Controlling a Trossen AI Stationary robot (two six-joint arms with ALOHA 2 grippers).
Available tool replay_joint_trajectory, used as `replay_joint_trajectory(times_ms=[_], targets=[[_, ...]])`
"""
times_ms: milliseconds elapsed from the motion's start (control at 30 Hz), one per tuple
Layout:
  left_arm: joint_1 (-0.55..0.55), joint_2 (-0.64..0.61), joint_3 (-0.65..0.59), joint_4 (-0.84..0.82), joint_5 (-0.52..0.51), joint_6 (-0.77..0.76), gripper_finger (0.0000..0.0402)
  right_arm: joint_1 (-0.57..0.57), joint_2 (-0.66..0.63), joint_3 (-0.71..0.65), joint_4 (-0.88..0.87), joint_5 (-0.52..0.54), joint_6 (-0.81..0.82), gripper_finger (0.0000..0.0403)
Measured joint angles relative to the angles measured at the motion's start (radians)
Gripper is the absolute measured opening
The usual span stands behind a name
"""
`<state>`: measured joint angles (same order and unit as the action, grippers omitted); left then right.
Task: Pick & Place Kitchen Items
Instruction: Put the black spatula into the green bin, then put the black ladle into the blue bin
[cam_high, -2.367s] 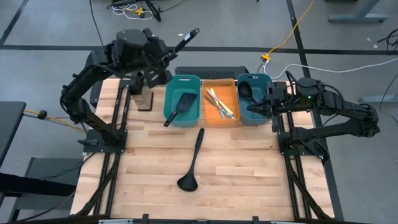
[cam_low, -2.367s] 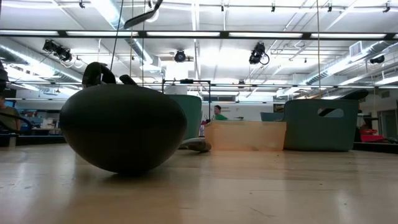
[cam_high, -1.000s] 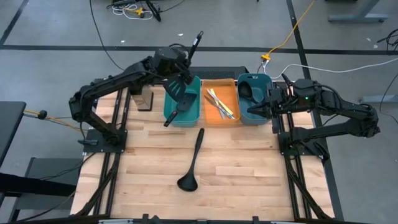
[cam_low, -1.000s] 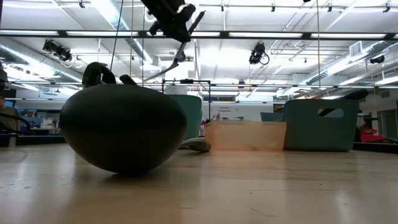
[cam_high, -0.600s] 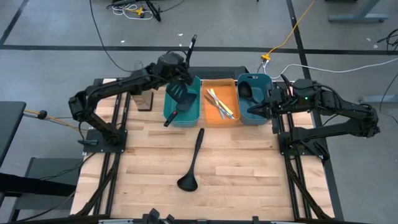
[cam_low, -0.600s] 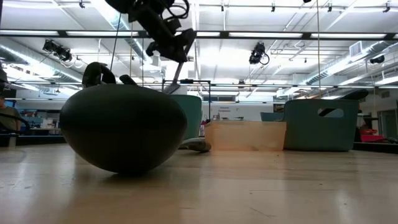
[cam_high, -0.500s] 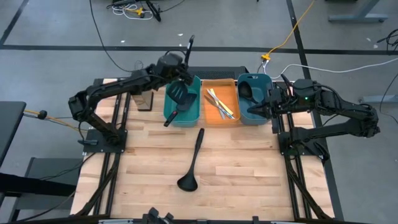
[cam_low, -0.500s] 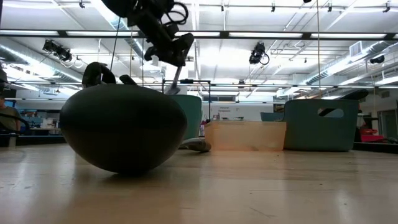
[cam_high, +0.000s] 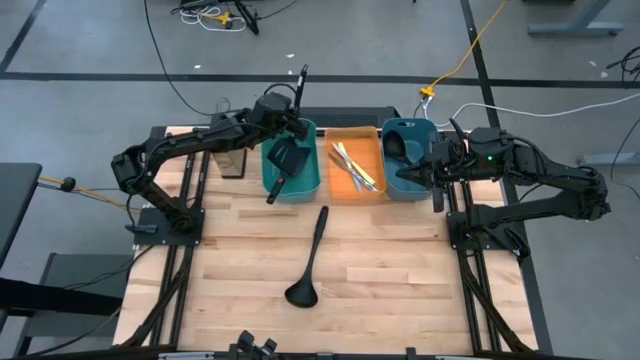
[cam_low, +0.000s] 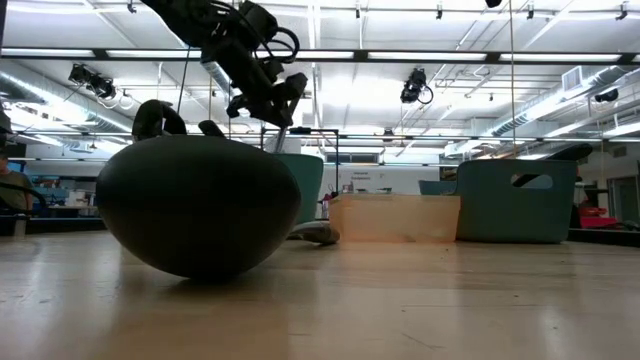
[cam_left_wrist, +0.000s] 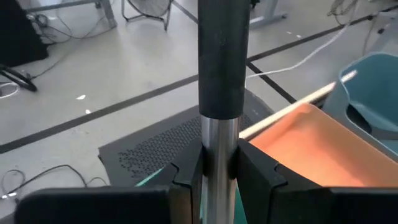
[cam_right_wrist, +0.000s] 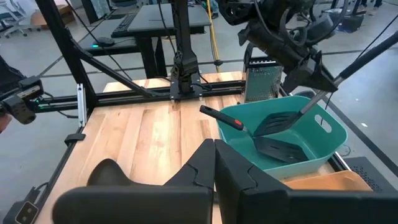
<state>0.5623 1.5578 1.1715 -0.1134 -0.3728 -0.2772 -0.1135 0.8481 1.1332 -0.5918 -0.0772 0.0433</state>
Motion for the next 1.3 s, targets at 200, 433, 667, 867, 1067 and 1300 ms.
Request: replay_joint_trajectory(times_ms=[200, 433, 667, 867, 1067, 1300], targets=[[0.0, 0.0, -0.029, 0.012, 0.0, -0.025, 0.0081, 0.0, 0.015, 0.0, 0.001, 0.0, 0.0, 0.0006], [0.001, 0.0, -0.058, 0.025, 0.0, -0.03, 0.0078, 0.0, 0.03, 0.0, 0.0, -0.01, 0.0, 0.0006], [0.001, 0.0, -0.059, 0.025, -0.007, -0.03, 0.0088, 0.0, 0.03, 0.0, 0.0, -0.01, 0.0, 0.0006], [0.001, 0.0, -0.059, 0.024, -0.011, -0.03, 0.0086, 0.0, 0.03, 0.0, 0.0, -0.01, 0.0, 0.0006], [0.001, 0.0, -0.059, 0.019, -0.009, -0.022, 0.0103, 0.0, 0.03, 0.0, 0.0, -0.012, 0.0, 0.0006], [0.001, 0.0, -0.059, 0.021, -0.009, -0.022, 0.0095, 0.0, 0.03, 0.0, 0.0, -0.013, 0.0, 0.0006]])
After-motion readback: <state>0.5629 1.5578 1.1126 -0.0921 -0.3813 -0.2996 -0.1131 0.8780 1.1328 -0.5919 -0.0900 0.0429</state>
